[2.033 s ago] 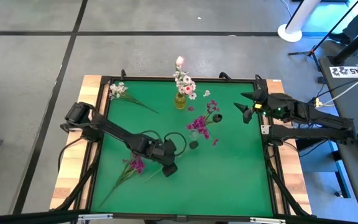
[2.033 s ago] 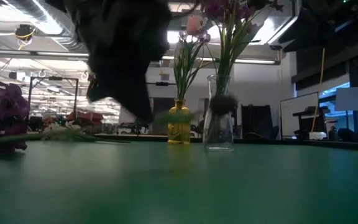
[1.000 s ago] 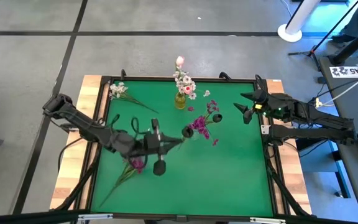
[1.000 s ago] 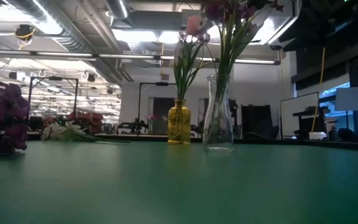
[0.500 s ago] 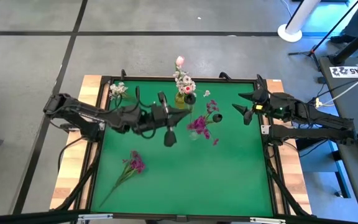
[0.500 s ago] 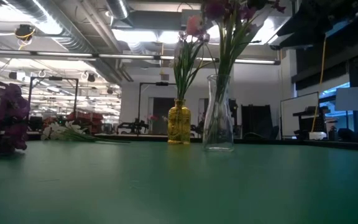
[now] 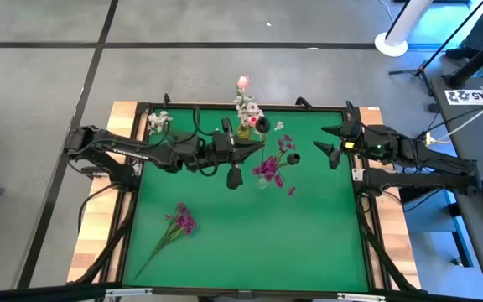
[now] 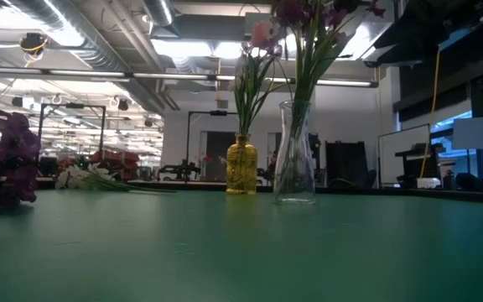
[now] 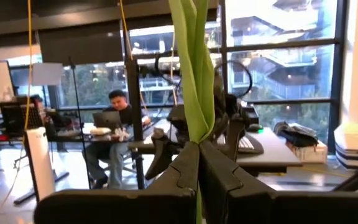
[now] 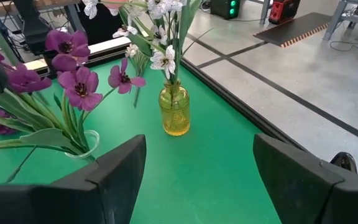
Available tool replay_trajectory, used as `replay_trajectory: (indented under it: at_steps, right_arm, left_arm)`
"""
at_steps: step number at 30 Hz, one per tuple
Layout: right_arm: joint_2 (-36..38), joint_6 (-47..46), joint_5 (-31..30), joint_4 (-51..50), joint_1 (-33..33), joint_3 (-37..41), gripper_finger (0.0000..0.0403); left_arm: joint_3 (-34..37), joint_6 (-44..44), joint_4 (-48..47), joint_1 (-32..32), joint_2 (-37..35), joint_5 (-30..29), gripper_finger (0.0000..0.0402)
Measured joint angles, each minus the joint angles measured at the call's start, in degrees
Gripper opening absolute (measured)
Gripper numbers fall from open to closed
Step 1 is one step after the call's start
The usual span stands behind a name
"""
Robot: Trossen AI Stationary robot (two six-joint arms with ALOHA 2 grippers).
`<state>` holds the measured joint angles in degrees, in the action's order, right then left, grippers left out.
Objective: Sort flowers into vase by color
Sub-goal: Put the black flower into the transparent vase
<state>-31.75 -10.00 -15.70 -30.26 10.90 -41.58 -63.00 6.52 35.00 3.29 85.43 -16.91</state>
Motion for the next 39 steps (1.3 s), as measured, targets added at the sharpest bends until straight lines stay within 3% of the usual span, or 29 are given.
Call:
replay_trajectory:
  at_steps: [21,31,39]
  right_arm:
    - [0.00,0.02,-0.09,0.02,-0.02,0.02,0.0296]
    - [0.00,0.02,-0.09,-0.02,-0.04,0.04,0.0296]
    - [0.00,-0.04,-0.11,0.16,-0.04,0.04,0.0296]
  left_arm:
    - [0.92,-0.34,0.91,-1.51,5.32,0.14,0.0000]
    - [15.15,-3.17,22.19,-1.72,5.13,-1.18,0.0000]
    - [16.37,-3.47,22.28,-1.95,5.11,-1.18,0.0000]
